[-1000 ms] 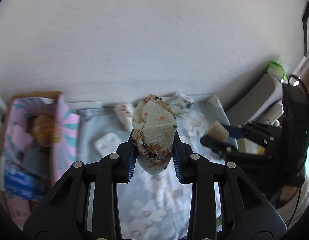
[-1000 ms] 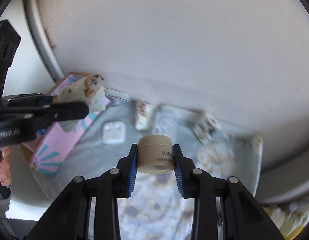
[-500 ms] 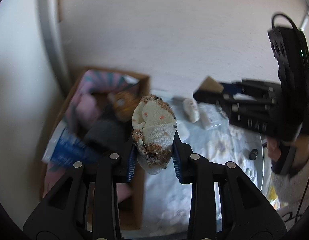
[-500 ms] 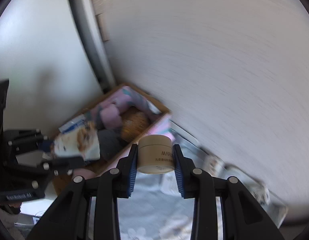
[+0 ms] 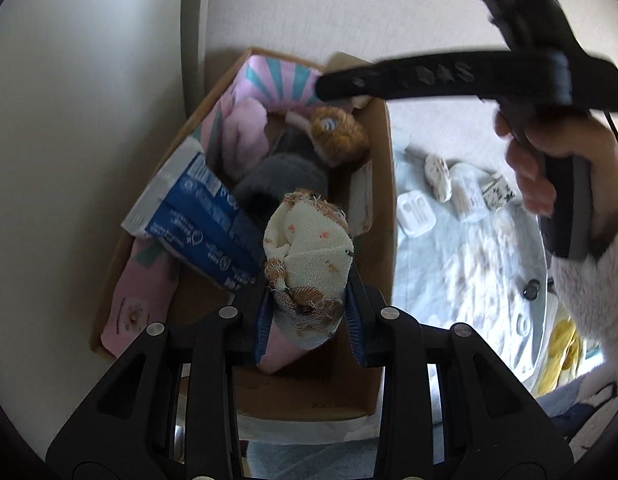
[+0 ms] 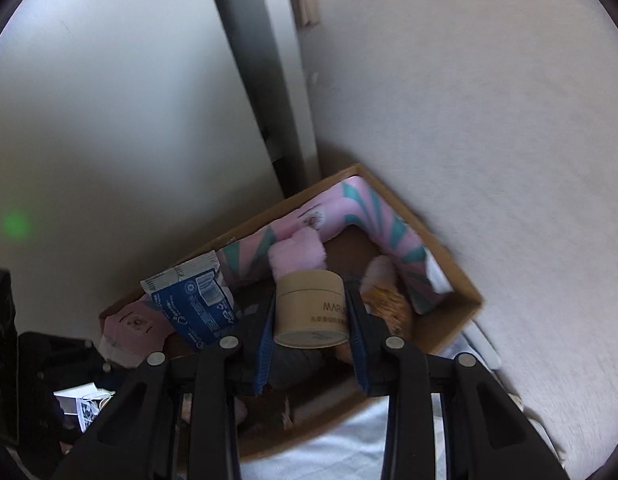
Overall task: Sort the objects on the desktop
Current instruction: 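Open both tools to drop pouch and beige jar into the box, then move both tools back to the items on the sheet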
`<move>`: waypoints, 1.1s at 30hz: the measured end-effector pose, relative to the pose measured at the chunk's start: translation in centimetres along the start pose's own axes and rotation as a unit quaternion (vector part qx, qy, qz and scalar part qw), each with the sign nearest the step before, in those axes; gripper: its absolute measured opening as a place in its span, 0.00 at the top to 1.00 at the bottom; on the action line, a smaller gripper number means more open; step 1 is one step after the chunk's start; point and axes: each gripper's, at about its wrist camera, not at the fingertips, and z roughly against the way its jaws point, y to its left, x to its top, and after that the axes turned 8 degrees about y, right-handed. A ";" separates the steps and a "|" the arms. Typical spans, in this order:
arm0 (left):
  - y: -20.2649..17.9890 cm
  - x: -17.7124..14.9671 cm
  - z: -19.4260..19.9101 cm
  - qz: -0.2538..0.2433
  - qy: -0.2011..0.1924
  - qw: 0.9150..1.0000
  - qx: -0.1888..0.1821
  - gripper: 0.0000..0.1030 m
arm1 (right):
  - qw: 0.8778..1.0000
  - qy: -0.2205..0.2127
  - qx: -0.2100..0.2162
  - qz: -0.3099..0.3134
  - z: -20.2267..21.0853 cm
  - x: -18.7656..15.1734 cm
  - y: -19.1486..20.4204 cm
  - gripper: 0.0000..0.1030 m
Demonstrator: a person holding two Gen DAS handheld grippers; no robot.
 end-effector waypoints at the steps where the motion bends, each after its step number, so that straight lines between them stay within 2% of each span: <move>1: 0.1 -0.1 -0.2 -0.003 0.002 1.000 0.005 0.72 | 1.000 0.003 0.000 0.001 -0.5 0.2 -0.2 0.70; 10: 1.6 0.4 -1.4 -0.001 0.008 1.000 0.014 0.72 | 1.000 0.024 0.006 0.001 -2.8 1.8 0.0 0.70; 13: 1.8 0.7 -1.7 -0.005 0.019 1.000 0.010 0.71 | 0.999 0.030 0.021 -0.004 -3.4 2.1 -0.1 0.69; 15: 1.8 1.0 -2.2 0.000 0.034 0.999 0.015 0.66 | 0.999 0.025 0.031 -0.013 -3.6 2.2 -0.3 0.52; 16: 1.9 1.2 -2.4 0.002 0.039 0.999 0.020 0.49 | 0.999 0.024 0.032 -0.020 -3.6 2.2 -0.4 0.37; 17: 1.9 1.3 -2.5 0.004 0.041 0.999 0.025 0.12 | 0.999 0.020 0.035 -0.028 -3.5 2.2 -0.7 0.30; 18: 1.9 1.3 -2.5 0.004 0.037 0.999 0.028 0.00 | 0.998 0.013 0.040 -0.037 -3.2 2.1 -1.0 0.30; 21: 1.8 1.6 -2.3 0.004 0.023 1.000 0.015 0.00 | 0.997 -0.006 0.047 -0.063 -2.4 1.4 -2.0 0.29; 28: 1.9 2.1 -3.0 0.006 0.028 0.999 0.022 0.00 | 0.995 -0.011 0.033 -0.091 -1.4 -0.8 -3.0 0.29; 33: 1.5 1.7 -1.9 0.003 0.022 0.999 0.027 0.00 | 0.995 -0.017 0.028 -0.098 -0.6 -1.9 -2.6 0.29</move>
